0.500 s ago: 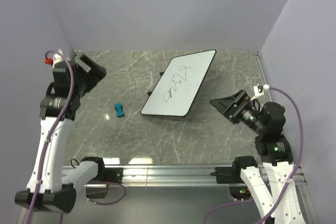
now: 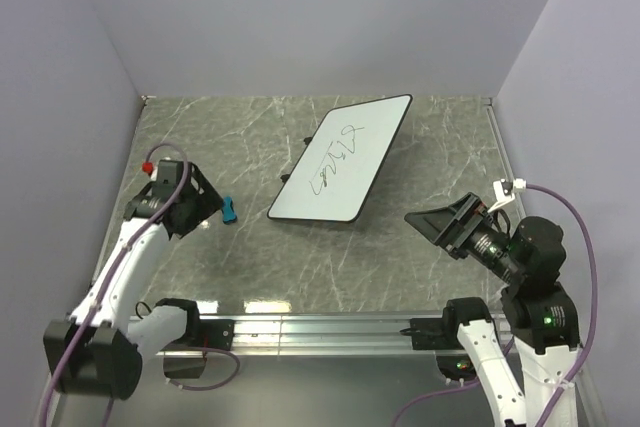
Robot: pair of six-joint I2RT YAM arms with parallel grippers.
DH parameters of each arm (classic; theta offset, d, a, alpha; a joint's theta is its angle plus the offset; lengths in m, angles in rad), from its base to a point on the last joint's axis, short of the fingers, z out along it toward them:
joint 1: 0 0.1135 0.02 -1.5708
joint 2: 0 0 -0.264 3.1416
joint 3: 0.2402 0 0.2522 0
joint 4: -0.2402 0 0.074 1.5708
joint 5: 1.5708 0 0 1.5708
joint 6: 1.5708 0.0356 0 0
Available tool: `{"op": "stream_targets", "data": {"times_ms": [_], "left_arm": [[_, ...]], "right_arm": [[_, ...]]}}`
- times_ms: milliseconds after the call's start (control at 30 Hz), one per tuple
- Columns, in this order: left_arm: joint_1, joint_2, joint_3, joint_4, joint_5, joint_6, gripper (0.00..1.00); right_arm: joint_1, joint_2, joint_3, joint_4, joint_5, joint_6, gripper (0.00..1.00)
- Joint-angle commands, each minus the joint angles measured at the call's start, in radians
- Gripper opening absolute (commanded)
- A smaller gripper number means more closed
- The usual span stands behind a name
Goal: Erase the whiteboard
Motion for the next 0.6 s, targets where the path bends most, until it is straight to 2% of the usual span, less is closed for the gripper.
{"op": "stream_targets", "data": {"times_ms": [0, 100, 133, 233, 400, 567], "left_arm": [[-0.013, 0.1, 0.02, 0.08, -0.018, -0.004, 0.85], [-0.024, 0.169, -0.014, 0.175, -0.015, 0.005, 0.81], [-0.024, 0.204, -0.018, 0.195, -0.01, 0.011, 0.71], [-0.025, 0.308, -0.002, 0.236, 0.0, 0.042, 0.57], [-0.031, 0.395, 0.052, 0.287, -0.017, 0.076, 0.6], [-0.044, 0.5, 0.09, 0.315, -0.023, 0.093, 0.73]], "right_arm": [[0.003, 0.047, 0.009, -0.029, -0.009, -0.055, 0.97], [0.004, 0.043, -0.027, 0.015, -0.02, -0.041, 0.96], [0.003, 0.041, -0.031, 0.02, -0.018, -0.045, 0.96], [0.003, 0.043, -0.018, 0.034, -0.009, -0.07, 0.96], [0.003, 0.075, 0.017, 0.009, 0.012, -0.125, 0.96], [0.004, 0.103, 0.031, 0.006, 0.034, -0.15, 0.96]]}}
